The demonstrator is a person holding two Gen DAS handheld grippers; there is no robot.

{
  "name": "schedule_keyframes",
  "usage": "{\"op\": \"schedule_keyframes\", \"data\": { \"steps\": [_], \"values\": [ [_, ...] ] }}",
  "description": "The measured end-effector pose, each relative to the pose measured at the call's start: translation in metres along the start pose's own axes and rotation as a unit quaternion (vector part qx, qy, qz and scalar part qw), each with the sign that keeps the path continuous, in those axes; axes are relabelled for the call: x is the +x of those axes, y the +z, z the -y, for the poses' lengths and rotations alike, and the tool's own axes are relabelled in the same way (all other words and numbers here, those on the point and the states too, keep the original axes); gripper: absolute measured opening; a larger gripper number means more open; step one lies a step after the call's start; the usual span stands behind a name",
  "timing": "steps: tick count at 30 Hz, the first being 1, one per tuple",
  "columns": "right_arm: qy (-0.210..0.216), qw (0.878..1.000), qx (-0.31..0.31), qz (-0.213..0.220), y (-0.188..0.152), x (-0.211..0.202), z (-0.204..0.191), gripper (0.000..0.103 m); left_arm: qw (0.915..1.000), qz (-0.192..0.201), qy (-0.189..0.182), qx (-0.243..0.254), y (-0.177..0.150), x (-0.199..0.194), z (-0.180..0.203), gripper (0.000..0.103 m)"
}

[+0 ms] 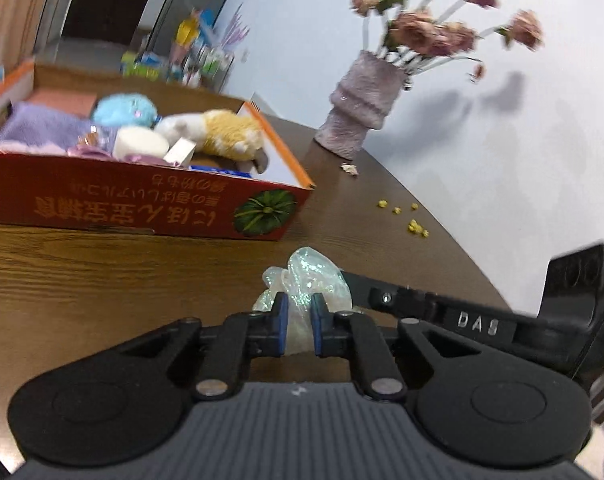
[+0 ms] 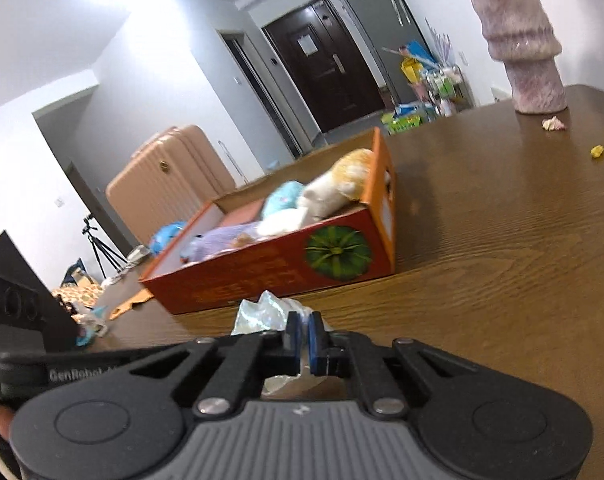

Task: Organize soft objects
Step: 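Carry the clear bag with both grippers into the box and open them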

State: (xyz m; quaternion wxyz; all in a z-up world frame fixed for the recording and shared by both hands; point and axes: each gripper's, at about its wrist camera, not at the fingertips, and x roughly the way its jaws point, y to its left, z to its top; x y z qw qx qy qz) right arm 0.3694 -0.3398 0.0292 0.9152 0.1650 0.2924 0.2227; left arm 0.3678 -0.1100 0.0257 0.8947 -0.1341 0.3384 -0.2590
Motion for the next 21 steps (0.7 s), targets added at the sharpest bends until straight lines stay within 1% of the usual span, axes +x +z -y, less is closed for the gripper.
{"op": "schedule_keyframes", "data": {
  "steps": [2,6,14,18,21],
  "values": [
    [0.002,1.000,-0.008,0.005,-0.006,-0.016,-0.012,0.004,0.9993,0.007,0.022,0.030,-0.011,-0.015,0.014,0.010],
    [-0.002,1.000,-0.024,0.015,-0.021,-0.037,-0.039,0.004,0.9977,0.020,0.037,0.053,-0.027,-0.043,0.028,0.010],
    [0.005,0.998,-0.038,0.041,-0.040,-0.078,-0.074,0.004,0.9964,0.050,0.031,0.062,-0.044,-0.096,0.039,0.010],
    [0.003,0.997,-0.051,0.052,-0.039,-0.085,-0.089,0.004,0.9951,0.064,0.026,0.070,-0.038,-0.108,0.039,0.010],
    [-0.004,0.996,-0.065,0.061,-0.025,-0.081,-0.096,0.004,0.9937,0.076,0.021,0.080,-0.019,-0.108,0.035,0.010]
  ]
}}
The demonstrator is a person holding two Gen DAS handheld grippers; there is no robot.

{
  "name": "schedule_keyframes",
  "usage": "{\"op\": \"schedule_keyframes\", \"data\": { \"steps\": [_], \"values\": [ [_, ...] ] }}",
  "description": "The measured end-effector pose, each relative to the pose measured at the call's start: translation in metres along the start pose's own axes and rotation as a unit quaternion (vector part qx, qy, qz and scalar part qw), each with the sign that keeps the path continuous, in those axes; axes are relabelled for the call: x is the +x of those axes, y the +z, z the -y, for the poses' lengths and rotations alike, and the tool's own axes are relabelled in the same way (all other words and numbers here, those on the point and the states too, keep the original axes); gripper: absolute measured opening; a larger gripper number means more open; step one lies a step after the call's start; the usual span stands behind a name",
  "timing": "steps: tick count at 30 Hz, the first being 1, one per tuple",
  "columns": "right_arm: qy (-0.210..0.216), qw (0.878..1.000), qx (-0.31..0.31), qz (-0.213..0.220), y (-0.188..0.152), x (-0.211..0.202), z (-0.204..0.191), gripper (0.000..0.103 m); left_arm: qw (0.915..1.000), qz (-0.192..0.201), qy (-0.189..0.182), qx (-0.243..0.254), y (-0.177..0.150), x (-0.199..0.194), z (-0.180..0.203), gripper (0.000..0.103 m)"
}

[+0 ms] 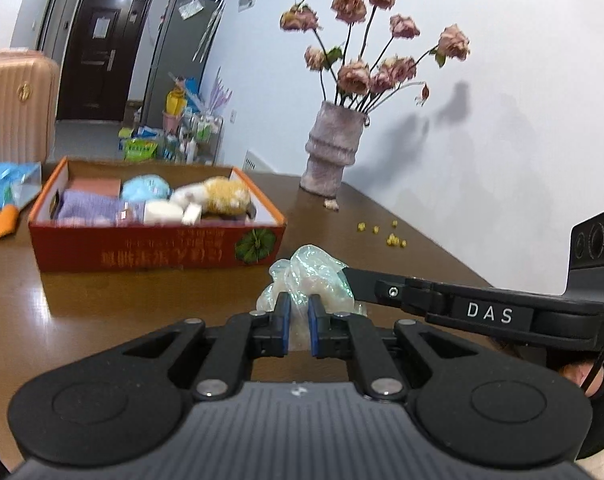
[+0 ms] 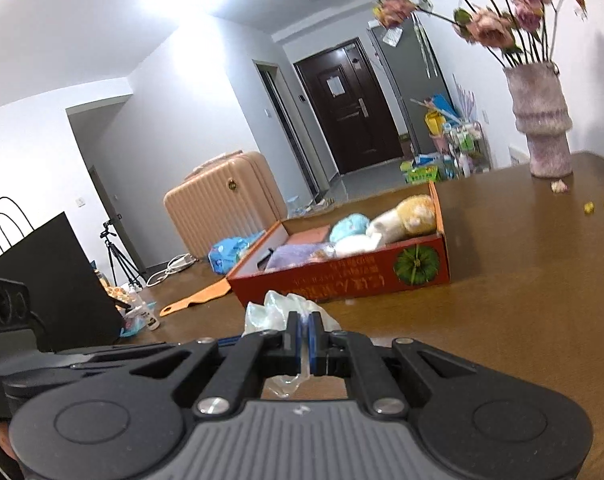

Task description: Organize soft objects

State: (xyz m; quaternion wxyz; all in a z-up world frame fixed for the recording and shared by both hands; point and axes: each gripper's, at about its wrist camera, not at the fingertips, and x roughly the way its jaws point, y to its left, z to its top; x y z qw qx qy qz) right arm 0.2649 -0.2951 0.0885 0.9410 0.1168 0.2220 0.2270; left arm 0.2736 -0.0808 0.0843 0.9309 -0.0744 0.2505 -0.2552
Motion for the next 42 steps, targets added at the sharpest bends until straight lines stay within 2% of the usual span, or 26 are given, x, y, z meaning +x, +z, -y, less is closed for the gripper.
{"op": "schedule_keyframes", "data": {
  "steps": [5,9,13,17,20,22,24,29,34,35,36,37,38,40,42],
  "values": [
    [-0.017,0.999,-0.026,0.015,0.046,0.033,0.004,0.004,0.9997,0.008,-0.021,0.004,0.049,0.032,-0.023,0.010],
    [-0.033,0.999,-0.036,0.012,0.088,0.078,0.018,0.004,0.9994,0.003,-0.032,-0.013,0.095,0.081,-0.052,0.010],
    [-0.051,0.998,-0.036,-0.008,0.122,0.136,0.041,0.004,0.9993,-0.011,-0.028,-0.022,0.125,0.136,-0.079,0.010],
    [-0.071,0.996,-0.036,-0.045,0.135,0.201,0.068,0.004,0.9972,-0.048,-0.025,-0.051,0.131,0.195,-0.115,0.010],
    [-0.097,0.990,-0.046,-0.087,0.130,0.250,0.086,0.004,0.9925,-0.094,-0.023,-0.075,0.124,0.245,-0.140,0.010],
    [-0.112,0.986,-0.053,-0.109,0.122,0.275,0.097,0.004,0.9903,-0.114,-0.013,-0.078,0.118,0.267,-0.151,0.010],
    [-0.119,0.983,-0.056,-0.130,0.118,0.291,0.103,0.004,0.9900,-0.130,0.002,-0.057,0.114,0.283,-0.154,0.009],
    [-0.121,0.979,-0.054,-0.152,0.116,0.307,0.107,0.002,0.9861,-0.156,0.012,-0.056,0.117,0.291,-0.159,0.010],
    [-0.121,0.979,-0.054,-0.153,0.114,0.304,0.105,0.005,0.9866,-0.152,0.019,-0.058,0.117,0.287,-0.158,0.015],
    [-0.120,0.980,-0.051,-0.151,0.115,0.301,0.104,0.005,0.9867,-0.151,0.022,-0.057,0.118,0.284,-0.157,0.022],
    [-0.121,0.980,-0.051,-0.149,0.116,0.297,0.103,0.006,0.9864,-0.151,0.035,-0.055,0.119,0.279,-0.156,0.035],
    [-0.124,0.980,-0.054,-0.145,0.119,0.292,0.102,0.007,0.9864,-0.149,0.046,-0.053,0.122,0.274,-0.154,0.041],
    [-0.128,0.981,-0.057,-0.138,0.122,0.285,0.099,0.011,0.9874,-0.142,0.051,-0.050,0.125,0.266,-0.153,0.044],
    [-0.134,0.981,-0.064,-0.122,0.131,0.268,0.091,0.032,0.9893,-0.131,0.048,-0.045,0.135,0.249,-0.148,0.044],
    [-0.126,0.984,-0.067,-0.106,0.142,0.248,0.082,0.037,0.9918,-0.114,0.048,-0.033,0.145,0.227,-0.140,0.044]
  ]
}}
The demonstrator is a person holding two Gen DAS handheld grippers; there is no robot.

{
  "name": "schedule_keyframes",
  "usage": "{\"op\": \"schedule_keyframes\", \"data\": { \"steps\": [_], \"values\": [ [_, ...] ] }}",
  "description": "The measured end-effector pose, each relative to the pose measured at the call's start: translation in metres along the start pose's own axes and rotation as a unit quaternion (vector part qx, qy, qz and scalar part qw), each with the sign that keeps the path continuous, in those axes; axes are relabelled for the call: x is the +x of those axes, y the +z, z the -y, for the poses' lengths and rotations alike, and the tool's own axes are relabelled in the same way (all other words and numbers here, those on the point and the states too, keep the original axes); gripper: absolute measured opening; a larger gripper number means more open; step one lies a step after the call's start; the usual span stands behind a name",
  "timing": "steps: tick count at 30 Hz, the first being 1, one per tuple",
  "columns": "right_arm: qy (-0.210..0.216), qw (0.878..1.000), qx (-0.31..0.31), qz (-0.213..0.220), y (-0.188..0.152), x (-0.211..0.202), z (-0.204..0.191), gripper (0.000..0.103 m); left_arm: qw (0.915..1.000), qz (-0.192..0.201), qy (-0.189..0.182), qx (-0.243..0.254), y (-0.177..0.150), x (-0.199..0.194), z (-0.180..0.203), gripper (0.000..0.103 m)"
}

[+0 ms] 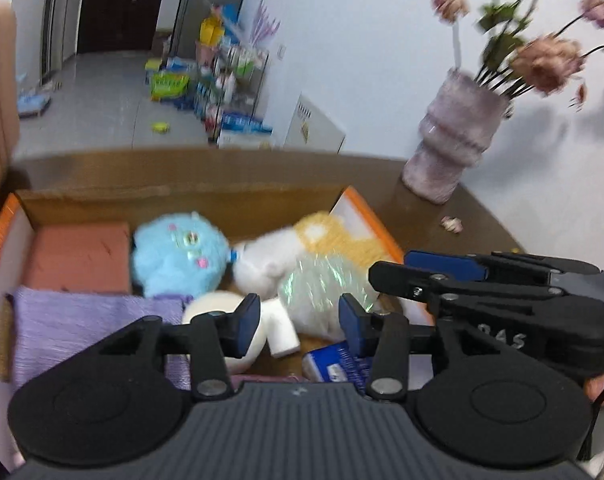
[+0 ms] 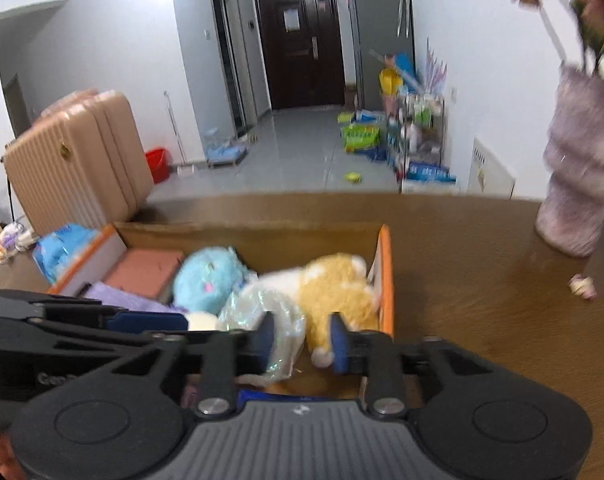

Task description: Organize soft objects

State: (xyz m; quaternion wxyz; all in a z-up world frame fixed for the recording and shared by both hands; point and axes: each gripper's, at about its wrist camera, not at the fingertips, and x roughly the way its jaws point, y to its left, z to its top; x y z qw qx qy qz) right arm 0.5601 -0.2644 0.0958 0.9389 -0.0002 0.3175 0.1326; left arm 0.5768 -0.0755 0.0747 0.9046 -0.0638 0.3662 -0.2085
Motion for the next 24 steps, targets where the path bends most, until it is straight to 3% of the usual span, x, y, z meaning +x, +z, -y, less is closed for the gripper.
{"op": "schedule_keyframes", "data": {
  "steps": [3,7,10,17,19,21,24],
  "values": [
    [-0.009,0.999,-0.019,0.028,0.010,-0.041,-0.010,0.040,0.9993,0.029,0.010,0.021,0.004,-0.043,0.011,0.045],
    [-0.033,0.996,-0.050,0.064,0.017,-0.099,-0.022,0.060,0.9962,0.060,0.035,0.053,0.001,-0.096,0.021,0.046],
    [-0.057,0.994,-0.054,0.079,0.018,-0.132,-0.024,0.064,0.9937,0.079,0.055,0.058,-0.004,-0.132,0.019,0.051],
    [-0.065,0.991,-0.057,0.103,0.012,-0.182,-0.040,0.068,0.9887,0.108,0.084,0.061,-0.019,-0.190,0.016,0.052],
    [-0.062,0.990,-0.056,0.112,0.009,-0.189,-0.047,0.068,0.9865,0.120,0.092,0.064,-0.025,-0.201,0.019,0.057],
    [-0.055,0.988,-0.054,0.130,0.003,-0.198,-0.053,0.071,0.9825,0.137,0.106,0.069,-0.034,-0.210,0.021,0.069],
    [-0.058,0.980,-0.051,0.186,-0.014,-0.206,-0.058,0.089,0.9786,0.155,0.115,0.072,-0.050,-0.222,0.021,0.080]
  ]
}}
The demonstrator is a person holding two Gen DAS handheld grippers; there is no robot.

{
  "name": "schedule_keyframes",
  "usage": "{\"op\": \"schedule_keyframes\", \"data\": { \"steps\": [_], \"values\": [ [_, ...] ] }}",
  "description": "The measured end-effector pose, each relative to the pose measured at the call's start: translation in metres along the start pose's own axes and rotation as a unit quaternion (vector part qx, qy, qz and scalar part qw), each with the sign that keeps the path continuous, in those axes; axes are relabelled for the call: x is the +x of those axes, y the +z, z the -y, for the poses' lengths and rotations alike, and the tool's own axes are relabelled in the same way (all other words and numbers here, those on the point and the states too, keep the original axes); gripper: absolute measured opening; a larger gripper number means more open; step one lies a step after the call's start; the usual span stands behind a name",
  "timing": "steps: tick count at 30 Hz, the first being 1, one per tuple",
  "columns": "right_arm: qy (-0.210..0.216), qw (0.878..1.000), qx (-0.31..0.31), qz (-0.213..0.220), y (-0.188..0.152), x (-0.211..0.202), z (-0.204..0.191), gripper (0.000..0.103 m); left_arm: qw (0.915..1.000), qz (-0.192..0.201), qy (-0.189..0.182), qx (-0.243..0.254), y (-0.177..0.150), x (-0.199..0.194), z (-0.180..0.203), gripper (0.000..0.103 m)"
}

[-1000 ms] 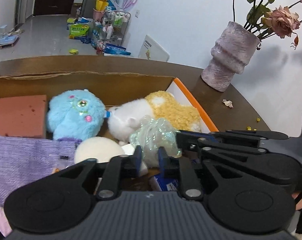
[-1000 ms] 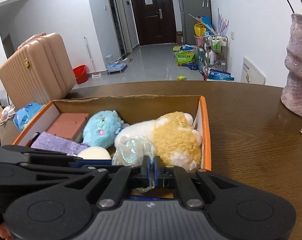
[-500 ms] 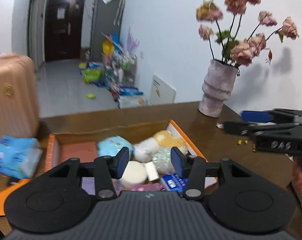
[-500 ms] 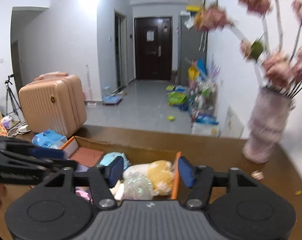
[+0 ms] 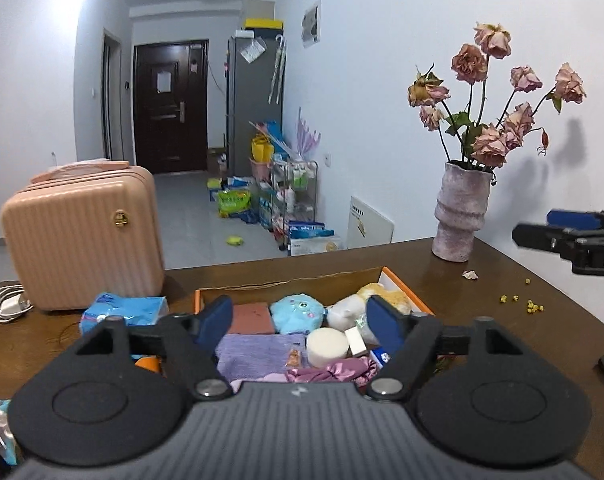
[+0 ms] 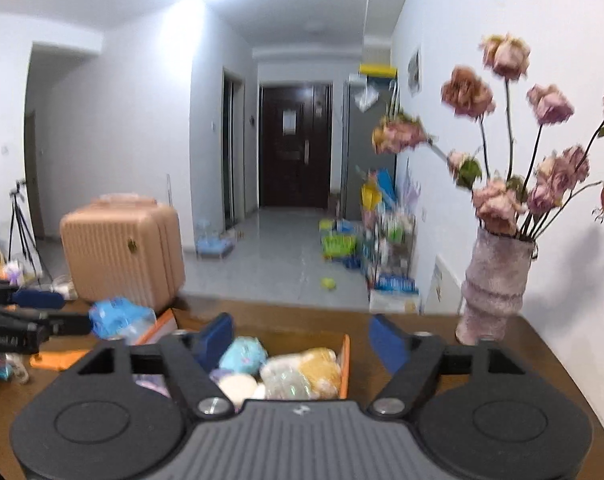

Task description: Organize soft objects

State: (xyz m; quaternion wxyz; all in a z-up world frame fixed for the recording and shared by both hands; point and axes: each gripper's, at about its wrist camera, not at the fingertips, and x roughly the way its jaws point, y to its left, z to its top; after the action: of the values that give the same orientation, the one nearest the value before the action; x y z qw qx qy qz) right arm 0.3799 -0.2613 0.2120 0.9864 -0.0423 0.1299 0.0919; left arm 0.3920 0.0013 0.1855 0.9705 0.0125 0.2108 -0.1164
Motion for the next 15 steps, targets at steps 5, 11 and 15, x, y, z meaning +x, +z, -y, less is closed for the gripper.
{"op": "schedule_keyframes", "data": {
  "steps": [5,11,15],
  "values": [
    [-0.006,0.999,0.000,0.050,-0.031,-0.019,-0.010,0.092,0.9971,0.067,0.034,-0.005,-0.033,-0.026,-0.001,0.100],
    [-0.010,0.997,0.024,0.075,-0.075,-0.045,-0.017,0.097,0.9954,0.077,0.057,-0.005,-0.077,-0.037,0.002,0.101],
    [-0.019,0.997,0.018,0.067,-0.098,-0.057,-0.024,0.098,0.9952,0.078,0.060,-0.003,-0.095,-0.048,0.003,0.101]
  ]
}}
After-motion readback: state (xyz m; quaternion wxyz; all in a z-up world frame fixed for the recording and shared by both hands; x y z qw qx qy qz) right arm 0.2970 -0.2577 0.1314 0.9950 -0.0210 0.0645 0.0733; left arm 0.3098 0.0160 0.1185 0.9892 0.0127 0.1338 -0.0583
